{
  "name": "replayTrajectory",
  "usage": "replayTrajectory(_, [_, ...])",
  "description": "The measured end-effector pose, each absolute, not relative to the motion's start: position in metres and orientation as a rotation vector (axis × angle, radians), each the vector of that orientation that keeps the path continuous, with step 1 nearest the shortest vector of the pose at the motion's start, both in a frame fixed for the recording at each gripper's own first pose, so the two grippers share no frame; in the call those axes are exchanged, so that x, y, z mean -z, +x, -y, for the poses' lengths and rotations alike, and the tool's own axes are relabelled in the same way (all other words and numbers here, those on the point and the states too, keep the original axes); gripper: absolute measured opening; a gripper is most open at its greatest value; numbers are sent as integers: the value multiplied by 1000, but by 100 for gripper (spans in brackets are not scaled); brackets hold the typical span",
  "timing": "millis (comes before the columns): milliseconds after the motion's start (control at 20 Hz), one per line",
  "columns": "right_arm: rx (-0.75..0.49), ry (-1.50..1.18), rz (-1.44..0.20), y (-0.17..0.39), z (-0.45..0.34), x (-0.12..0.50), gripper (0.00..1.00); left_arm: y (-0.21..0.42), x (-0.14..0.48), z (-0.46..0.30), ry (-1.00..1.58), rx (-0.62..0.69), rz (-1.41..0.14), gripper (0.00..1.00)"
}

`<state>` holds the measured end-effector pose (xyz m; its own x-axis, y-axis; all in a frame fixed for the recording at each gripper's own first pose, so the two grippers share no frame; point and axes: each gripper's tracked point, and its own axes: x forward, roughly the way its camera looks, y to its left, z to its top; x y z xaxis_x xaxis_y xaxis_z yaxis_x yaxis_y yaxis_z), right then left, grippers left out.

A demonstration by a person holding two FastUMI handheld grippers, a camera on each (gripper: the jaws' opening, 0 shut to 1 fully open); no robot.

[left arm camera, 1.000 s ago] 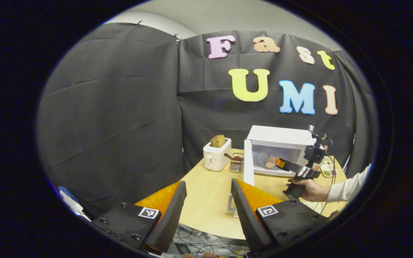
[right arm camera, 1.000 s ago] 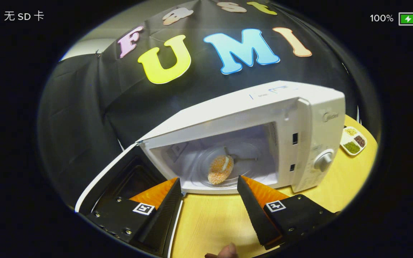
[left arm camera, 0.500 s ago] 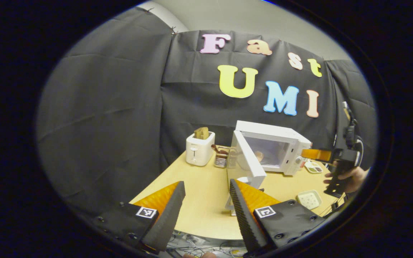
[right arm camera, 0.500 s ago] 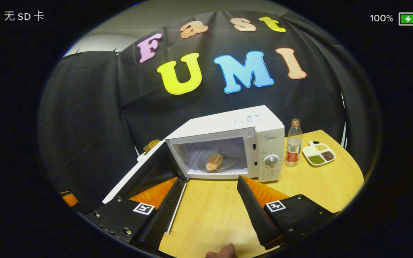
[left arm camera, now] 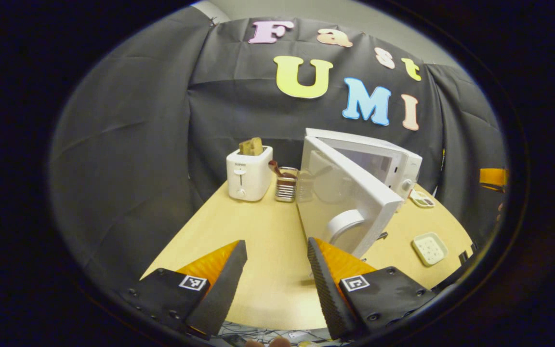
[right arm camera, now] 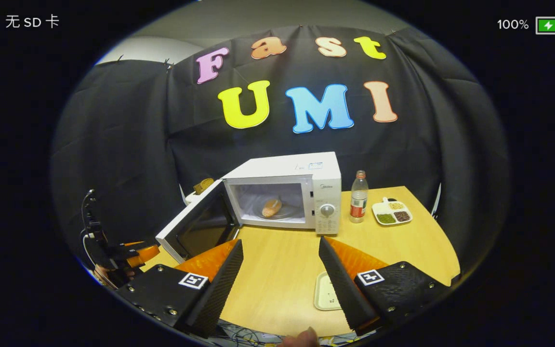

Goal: Open the microwave oven with the left hand, put the food in, and close the microwave oven.

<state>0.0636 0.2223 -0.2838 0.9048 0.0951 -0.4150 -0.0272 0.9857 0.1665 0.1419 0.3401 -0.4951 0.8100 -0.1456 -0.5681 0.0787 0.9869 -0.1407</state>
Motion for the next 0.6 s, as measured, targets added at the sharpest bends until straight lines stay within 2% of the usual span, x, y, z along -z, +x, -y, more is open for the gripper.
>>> replayTrajectory(200, [-52,141,-427,48,-191,279,96,149,496,-322,-103,123,-619,80])
replayTrajectory(250, [-57,142,-427,46,-185,278,96,148,496,-318,-103,119,-625,89])
replayTrajectory(300, [-65,140,-432,44,-179,279,97,147,495,-315,-103,113,-632,90])
replayTrajectory(350, [-75,135,-439,42,-173,280,96,148,493,-310,-102,105,-640,86])
replayTrajectory(600, [-119,153,-449,45,-140,276,97,159,481,-257,-48,128,-654,86])
